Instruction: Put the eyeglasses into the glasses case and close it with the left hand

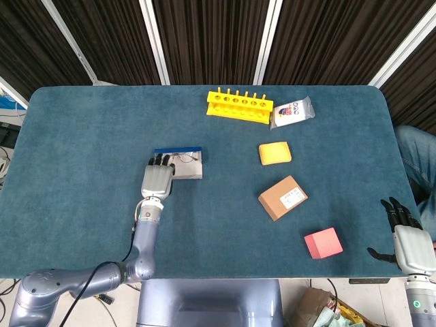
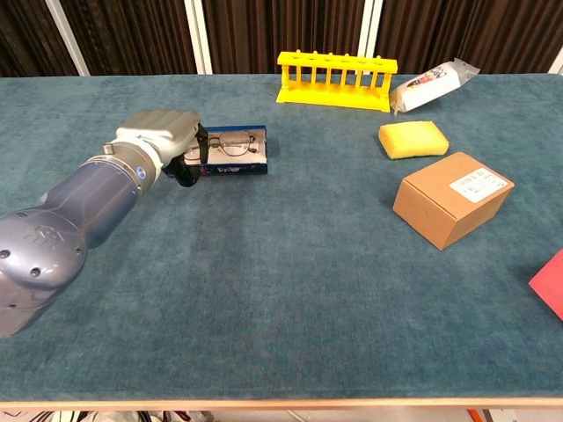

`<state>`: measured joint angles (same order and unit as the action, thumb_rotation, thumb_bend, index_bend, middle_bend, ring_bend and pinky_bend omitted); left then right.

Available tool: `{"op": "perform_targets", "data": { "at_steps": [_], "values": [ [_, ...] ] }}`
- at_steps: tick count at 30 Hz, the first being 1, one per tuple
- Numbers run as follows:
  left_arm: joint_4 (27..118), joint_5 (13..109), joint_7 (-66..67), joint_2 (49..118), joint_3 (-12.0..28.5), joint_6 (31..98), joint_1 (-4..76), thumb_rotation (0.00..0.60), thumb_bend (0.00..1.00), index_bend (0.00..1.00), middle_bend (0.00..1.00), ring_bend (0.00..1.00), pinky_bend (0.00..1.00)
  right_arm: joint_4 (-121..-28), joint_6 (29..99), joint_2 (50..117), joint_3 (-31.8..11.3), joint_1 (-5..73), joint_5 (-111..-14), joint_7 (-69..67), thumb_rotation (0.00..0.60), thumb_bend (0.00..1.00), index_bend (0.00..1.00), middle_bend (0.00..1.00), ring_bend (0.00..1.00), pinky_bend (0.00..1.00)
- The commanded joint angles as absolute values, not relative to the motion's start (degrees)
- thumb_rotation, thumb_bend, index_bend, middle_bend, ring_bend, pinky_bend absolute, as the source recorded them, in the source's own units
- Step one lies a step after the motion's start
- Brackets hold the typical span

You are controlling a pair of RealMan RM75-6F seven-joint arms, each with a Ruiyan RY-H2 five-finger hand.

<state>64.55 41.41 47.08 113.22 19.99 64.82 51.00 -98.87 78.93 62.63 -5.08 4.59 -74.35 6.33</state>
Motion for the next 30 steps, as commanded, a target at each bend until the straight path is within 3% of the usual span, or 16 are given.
{"op": "perform_targets", "data": {
  "at_steps": [1,30],
  "values": [
    [64.81,41.96,46.69,113.05,19.85,65.02,50.79,0.6,0.47,0.45,0.17,0.08,0.19,-98.93,78.9,62.64,-5.08,4.59,-74.27,6.38,0.6,0.18,0.07,0.03,0.1,0.23],
    [63.15,44.58,44.31,113.67,19.99,65.23,50.6,0.6,0.47,0.48,0.18,0.08,0.18,-99.48,78.27,62.34,-5.2,4.67,-73.26,6.25,0.6,0.18,0.07,0.03,0.1,0.23]
  ]
}}
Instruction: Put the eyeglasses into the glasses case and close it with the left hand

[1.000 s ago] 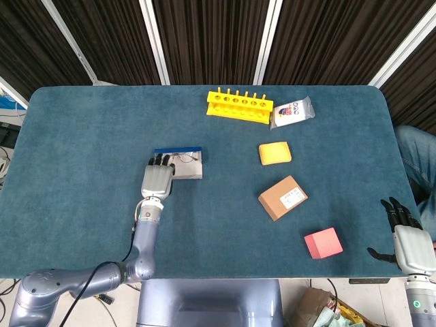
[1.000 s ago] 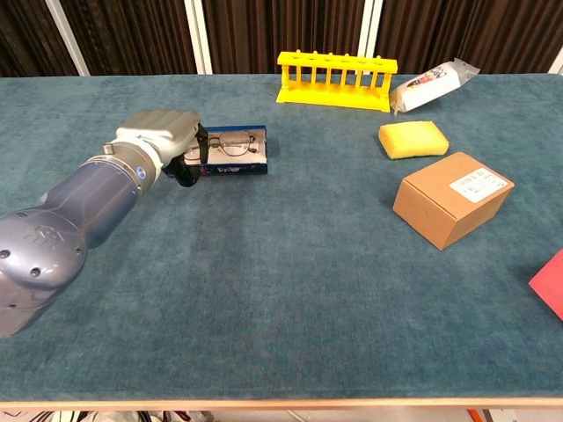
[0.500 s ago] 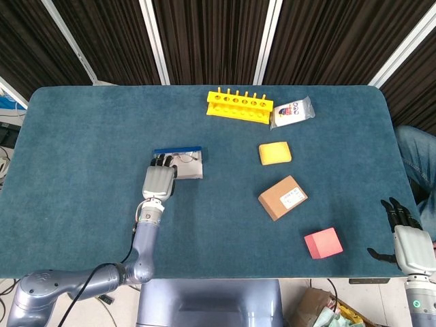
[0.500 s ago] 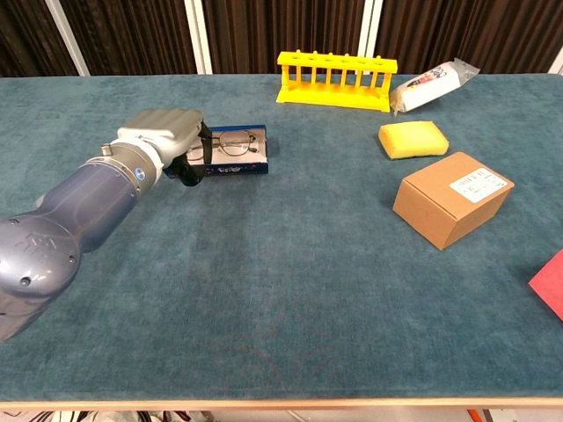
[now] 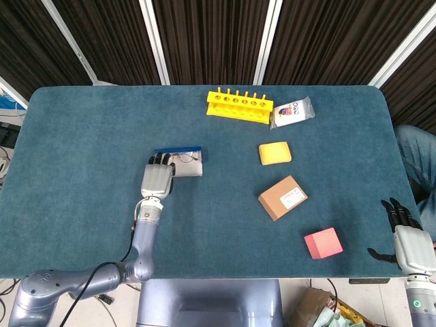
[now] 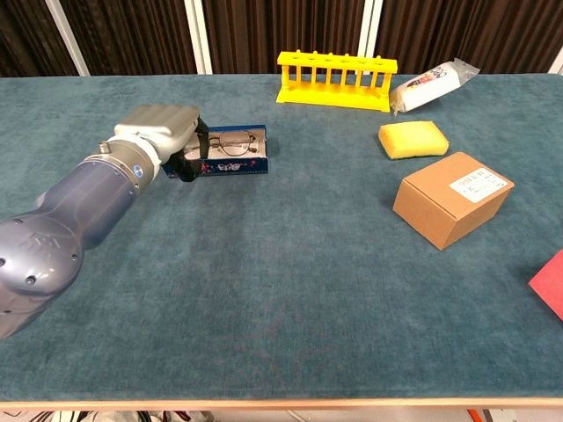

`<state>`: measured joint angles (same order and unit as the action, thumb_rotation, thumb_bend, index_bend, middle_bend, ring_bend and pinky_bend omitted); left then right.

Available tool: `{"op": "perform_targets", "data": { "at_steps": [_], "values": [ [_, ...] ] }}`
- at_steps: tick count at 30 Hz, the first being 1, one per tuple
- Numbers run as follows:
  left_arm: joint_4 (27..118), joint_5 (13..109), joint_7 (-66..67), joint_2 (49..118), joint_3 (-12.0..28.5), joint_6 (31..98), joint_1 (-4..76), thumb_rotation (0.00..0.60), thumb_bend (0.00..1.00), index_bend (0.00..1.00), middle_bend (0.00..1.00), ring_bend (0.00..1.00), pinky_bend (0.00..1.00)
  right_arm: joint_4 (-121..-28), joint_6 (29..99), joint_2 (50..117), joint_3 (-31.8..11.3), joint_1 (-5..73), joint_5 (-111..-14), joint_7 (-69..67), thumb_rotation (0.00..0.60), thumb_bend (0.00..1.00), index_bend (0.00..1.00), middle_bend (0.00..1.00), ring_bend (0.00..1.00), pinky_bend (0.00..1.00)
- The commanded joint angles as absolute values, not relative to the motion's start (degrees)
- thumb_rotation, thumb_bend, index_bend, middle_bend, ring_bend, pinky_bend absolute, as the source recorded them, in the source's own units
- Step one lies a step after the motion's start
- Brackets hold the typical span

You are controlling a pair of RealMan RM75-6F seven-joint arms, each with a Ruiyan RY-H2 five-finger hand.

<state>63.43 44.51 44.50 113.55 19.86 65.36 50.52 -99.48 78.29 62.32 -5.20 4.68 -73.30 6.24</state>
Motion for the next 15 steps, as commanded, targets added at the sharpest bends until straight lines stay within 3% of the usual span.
{"op": "perform_targets", "data": {
  "at_steps": [1,15],
  "values": [
    [62.89,44.64,44.19,113.75,20.05,65.1,50.66,0.6,0.47,0.48,0.18,0.08,0.18,-99.5,78.24,62.34,-5.2,4.68,-73.23,6.28,0.6,0.18,0.07,0.03,0.1,0.23],
    [60.35,45.4,42.58,114.62,20.35,64.17,50.66,0.6,0.47,0.5,0.19,0.08,0.18,-99.72,78.03,62.23,-5.27,4.76,-72.78,6.46,0.6,0.18,0.07,0.04,0.1,0.23]
  ]
}}
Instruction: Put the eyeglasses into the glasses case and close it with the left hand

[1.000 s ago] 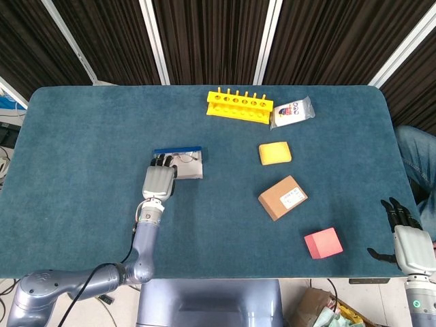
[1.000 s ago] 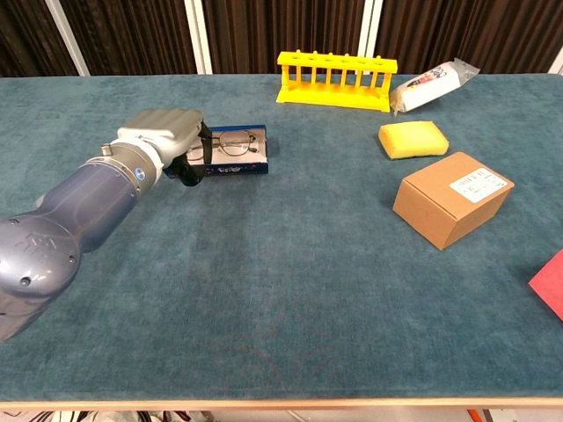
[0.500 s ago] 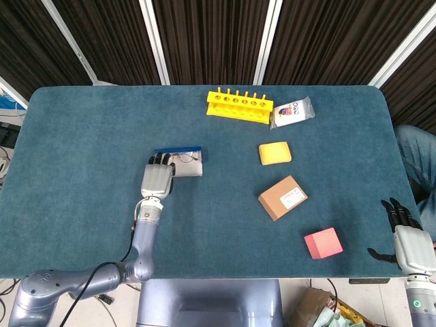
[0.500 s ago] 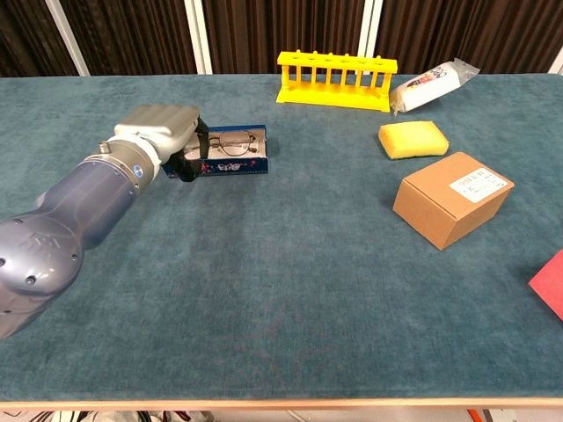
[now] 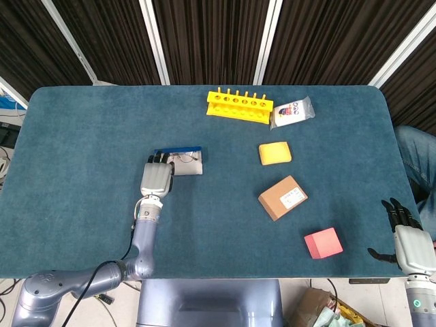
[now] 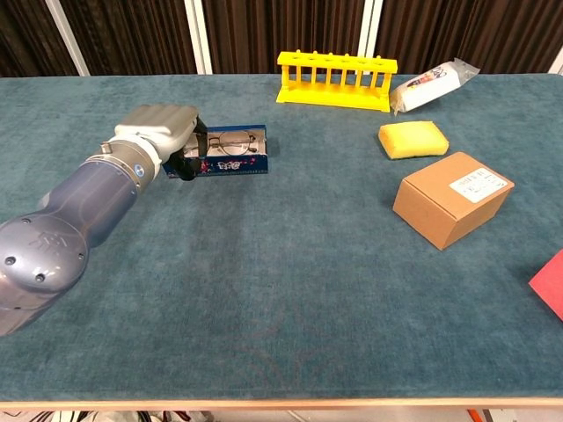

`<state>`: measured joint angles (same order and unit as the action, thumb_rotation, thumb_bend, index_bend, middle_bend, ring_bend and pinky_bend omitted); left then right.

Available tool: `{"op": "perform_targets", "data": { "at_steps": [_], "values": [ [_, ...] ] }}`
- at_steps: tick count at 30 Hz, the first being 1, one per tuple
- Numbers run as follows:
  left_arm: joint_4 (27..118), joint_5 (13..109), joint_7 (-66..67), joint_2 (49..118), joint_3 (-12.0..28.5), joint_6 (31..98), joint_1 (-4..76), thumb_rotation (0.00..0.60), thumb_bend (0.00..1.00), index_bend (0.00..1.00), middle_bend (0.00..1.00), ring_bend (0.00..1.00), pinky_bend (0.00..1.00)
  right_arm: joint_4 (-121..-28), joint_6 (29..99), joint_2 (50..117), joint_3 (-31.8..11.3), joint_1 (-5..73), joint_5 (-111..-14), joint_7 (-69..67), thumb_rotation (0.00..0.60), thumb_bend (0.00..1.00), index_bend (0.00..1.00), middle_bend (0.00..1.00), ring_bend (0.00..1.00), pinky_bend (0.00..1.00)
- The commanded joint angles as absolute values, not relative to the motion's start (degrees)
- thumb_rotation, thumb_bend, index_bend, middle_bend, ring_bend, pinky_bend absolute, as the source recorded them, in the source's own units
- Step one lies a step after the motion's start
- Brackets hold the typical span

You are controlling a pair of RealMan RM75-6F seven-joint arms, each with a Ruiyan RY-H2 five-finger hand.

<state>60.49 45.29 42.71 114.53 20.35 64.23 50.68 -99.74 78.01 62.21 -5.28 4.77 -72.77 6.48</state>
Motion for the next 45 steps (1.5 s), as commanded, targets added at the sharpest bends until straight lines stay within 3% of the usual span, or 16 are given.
{"op": "perform_targets", "data": {
  "at_steps": [1,13,31,45],
  "values": [
    [60.26,45.44,42.46,114.68,20.36,64.08,50.64,0.6,0.47,0.5,0.19,0.08,0.18,-99.71,77.98,62.24,-5.26,4.77,-72.73,6.44,0.6,0.18,0.07,0.04,0.1,0.23],
    [59.67,46.16,42.05,114.85,20.65,64.09,50.56,0.6,0.47,0.46,0.2,0.08,0.18,-99.93,77.72,62.06,-5.21,4.84,-72.52,6.52,0.6,0.18,0.07,0.04,0.1,0.23],
    [62.32,46.15,42.01,113.42,20.93,64.58,49.47,0.6,0.53,0.56,0.26,0.08,0.18,-100.53,76.93,61.62,-5.25,5.03,-71.86,5.97,0.6,0.18,0.07,0.04,0.1,0.23],
    [75.65,44.85,44.83,104.29,17.84,66.03,44.63,0.6,0.53,0.56,0.25,0.08,0.18,-101.03,76.68,61.27,-5.23,5.08,-71.83,5.32,0.6,0.18,0.07,0.04,0.1,0.23]
  ]
}}
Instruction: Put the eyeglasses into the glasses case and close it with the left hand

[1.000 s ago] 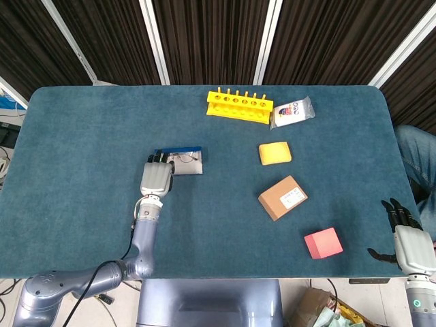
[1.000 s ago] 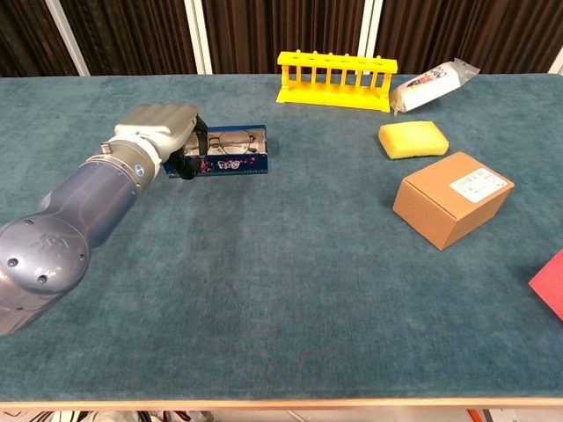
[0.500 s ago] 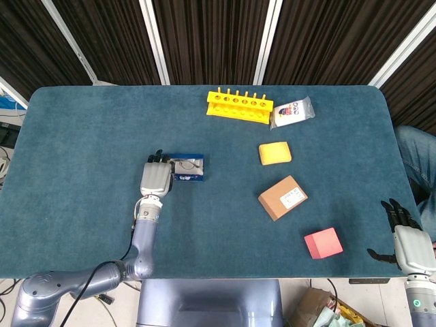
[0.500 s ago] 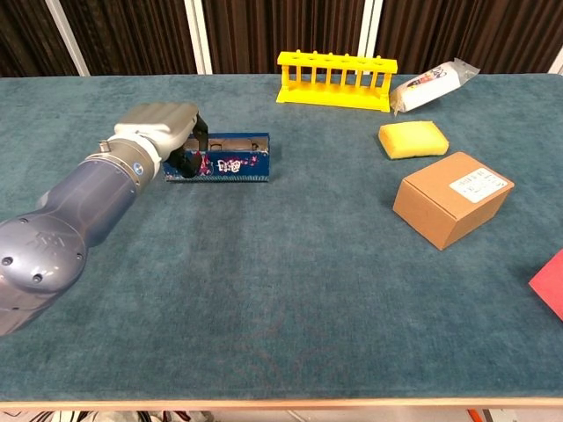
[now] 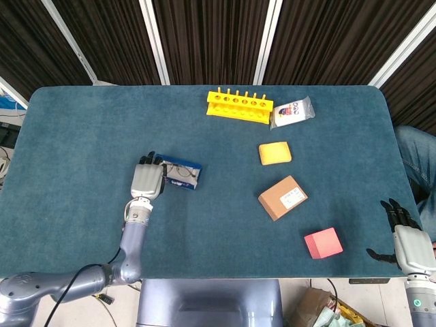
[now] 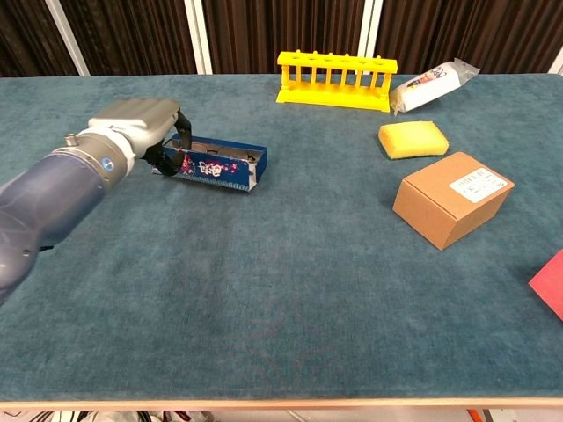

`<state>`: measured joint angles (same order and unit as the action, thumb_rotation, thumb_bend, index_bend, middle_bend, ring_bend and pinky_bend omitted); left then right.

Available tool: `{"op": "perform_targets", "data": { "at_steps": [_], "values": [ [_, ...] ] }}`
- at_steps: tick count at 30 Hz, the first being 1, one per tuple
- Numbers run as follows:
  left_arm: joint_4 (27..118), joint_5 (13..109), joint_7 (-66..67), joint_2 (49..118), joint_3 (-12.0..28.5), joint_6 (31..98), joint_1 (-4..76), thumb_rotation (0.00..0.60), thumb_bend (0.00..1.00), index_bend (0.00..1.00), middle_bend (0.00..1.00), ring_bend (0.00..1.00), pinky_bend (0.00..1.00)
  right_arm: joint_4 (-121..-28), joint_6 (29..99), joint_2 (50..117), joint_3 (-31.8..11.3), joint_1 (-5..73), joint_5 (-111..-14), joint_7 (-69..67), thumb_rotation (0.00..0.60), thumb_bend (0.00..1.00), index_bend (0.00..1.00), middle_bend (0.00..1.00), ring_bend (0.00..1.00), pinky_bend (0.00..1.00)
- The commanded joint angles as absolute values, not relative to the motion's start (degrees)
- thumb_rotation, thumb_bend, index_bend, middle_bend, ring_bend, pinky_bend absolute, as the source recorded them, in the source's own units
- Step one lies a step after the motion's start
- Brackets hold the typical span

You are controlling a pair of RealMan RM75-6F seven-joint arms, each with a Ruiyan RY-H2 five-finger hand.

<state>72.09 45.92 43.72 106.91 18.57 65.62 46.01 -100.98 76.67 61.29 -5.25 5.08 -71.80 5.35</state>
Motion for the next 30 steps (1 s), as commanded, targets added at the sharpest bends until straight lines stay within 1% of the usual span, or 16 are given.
{"op": "perform_targets", "data": {
  "at_steps": [1,6,14,23,30],
  "values": [
    [76.6,44.56,45.1,103.69,17.8,66.13,44.44,0.6,0.53,0.56,0.25,0.08,0.17,-101.06,76.7,61.27,-5.23,5.08,-71.83,5.31,0.6,0.18,0.07,0.04,0.1,0.23],
    [81.22,43.13,46.72,100.82,18.06,67.03,44.14,0.6,0.53,0.56,0.24,0.08,0.17,-101.11,76.68,61.35,-5.24,5.1,-71.68,5.34,0.6,0.18,0.07,0.04,0.1,0.23],
    [83.39,39.79,49.03,100.8,20.15,67.69,46.27,0.6,0.53,0.56,0.24,0.08,0.17,-101.13,76.69,61.45,-5.27,5.13,-71.46,5.57,0.6,0.18,0.07,0.04,0.1,0.23],
    [80.89,35.63,51.47,103.16,22.73,68.46,49.73,0.6,0.53,0.56,0.24,0.08,0.18,-101.13,76.62,61.43,-5.23,5.19,-71.35,5.79,0.6,0.18,0.07,0.04,0.1,0.23],
    [76.89,34.04,52.39,105.09,23.22,68.49,51.76,0.6,0.53,0.56,0.24,0.08,0.17,-101.2,76.6,61.47,-5.22,5.21,-71.11,6.06,0.6,0.18,0.07,0.04,0.1,0.23]
  ]
}}
